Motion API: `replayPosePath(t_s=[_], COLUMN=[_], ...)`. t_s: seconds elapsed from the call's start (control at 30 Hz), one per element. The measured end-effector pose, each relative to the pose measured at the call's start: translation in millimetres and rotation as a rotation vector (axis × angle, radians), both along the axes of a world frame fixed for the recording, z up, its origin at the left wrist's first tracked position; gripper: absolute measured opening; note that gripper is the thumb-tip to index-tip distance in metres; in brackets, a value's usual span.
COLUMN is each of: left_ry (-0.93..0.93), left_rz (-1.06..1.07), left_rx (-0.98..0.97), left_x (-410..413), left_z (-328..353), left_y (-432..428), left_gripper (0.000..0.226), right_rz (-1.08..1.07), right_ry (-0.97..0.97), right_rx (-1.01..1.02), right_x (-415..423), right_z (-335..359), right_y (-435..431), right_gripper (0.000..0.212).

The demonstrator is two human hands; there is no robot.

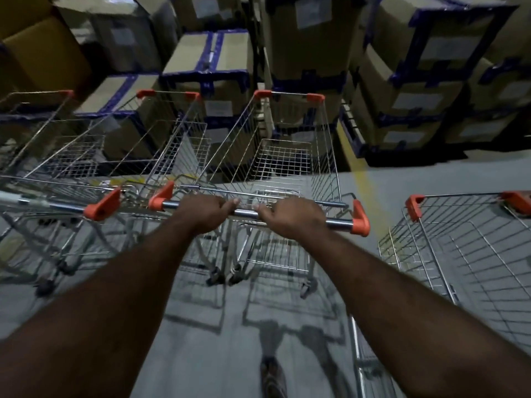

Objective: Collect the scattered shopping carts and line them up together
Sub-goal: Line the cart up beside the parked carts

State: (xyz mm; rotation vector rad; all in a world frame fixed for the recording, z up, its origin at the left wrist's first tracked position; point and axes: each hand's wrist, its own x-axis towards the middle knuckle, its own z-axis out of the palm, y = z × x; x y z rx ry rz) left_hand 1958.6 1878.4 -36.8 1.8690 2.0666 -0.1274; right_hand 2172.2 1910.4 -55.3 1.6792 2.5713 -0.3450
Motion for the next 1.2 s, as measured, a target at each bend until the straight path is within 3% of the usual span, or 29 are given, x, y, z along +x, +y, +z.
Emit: replayPosePath(t_s=[0.37,0.57,0.7,0.83,1.0,1.2], left_ry=[-0.01,0.039,0.009,0.0,0.053,0.027], left_rz=[-0.091,-0.143,-0.177,-0.191,-0.189,-0.183], left_rx=[0.036,0.051,0.057,-0.003,0.06,0.02], left_x=[38,47,51,51,61,79], left_z=[-3,-4,-4,-1,-1,-2], left_y=[-48,-114,-154,-189,-235,-277], left_gripper=[0.09,0.091,0.084,0.093,0.098,0.081], right_rz=[-0.071,-0.037,-0.06,-0.06,-0.072,-0.052], right_ry=[-0.153,-0.128,-0.157,-0.194,-0.158,-0.137], right_rx=[0.027,-0.043,0.043,0.067,-0.005,-0.024], right_x=[50,66,100,113,123,141], right_z=[8,17,14,11,9,15], right_y=[-39,-105,-146,-185,-220,-261], right_gripper=[0.107,0.097,0.103,0.098,0.104,0.096])
